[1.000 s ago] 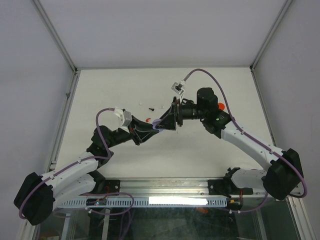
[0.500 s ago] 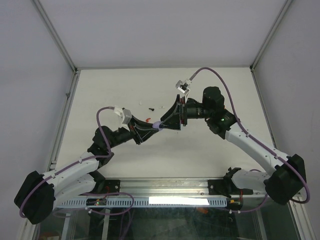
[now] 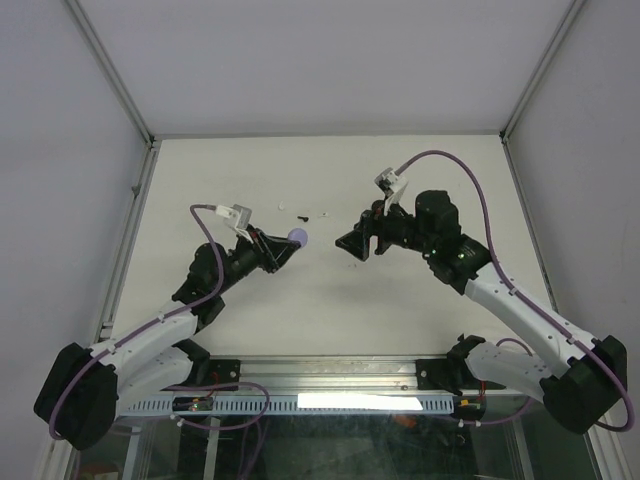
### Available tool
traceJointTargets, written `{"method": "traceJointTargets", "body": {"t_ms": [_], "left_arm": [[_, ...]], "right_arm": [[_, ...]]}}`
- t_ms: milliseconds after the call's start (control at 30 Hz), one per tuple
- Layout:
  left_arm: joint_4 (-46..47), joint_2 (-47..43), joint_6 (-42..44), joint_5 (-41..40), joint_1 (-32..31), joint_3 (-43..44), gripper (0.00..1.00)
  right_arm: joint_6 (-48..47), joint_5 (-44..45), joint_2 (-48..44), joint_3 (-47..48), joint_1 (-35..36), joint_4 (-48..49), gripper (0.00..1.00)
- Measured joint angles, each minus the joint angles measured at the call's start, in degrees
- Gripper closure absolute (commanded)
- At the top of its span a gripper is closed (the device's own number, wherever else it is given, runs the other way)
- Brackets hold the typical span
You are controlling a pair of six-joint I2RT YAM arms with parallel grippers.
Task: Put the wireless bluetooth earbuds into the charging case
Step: Place the charging case at the center of the board.
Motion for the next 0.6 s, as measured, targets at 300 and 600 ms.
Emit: {"method": "traceJointTargets", "body": {"t_ms": [300,600], "left_arm": [[-10.36,2.43,-9.03,-7.63,8.85,-0.5,0.92],[-12.81,9.31,-14.75,-8.02,22.73,-3.89,0.9]], "right_arm": [[-2.08,12.92,-1.05,-7.56,-0.52,-4.85,0.23],[-2.49,19.26,-3.06,-9.53,-0.61,-5.2,0.23]]}}
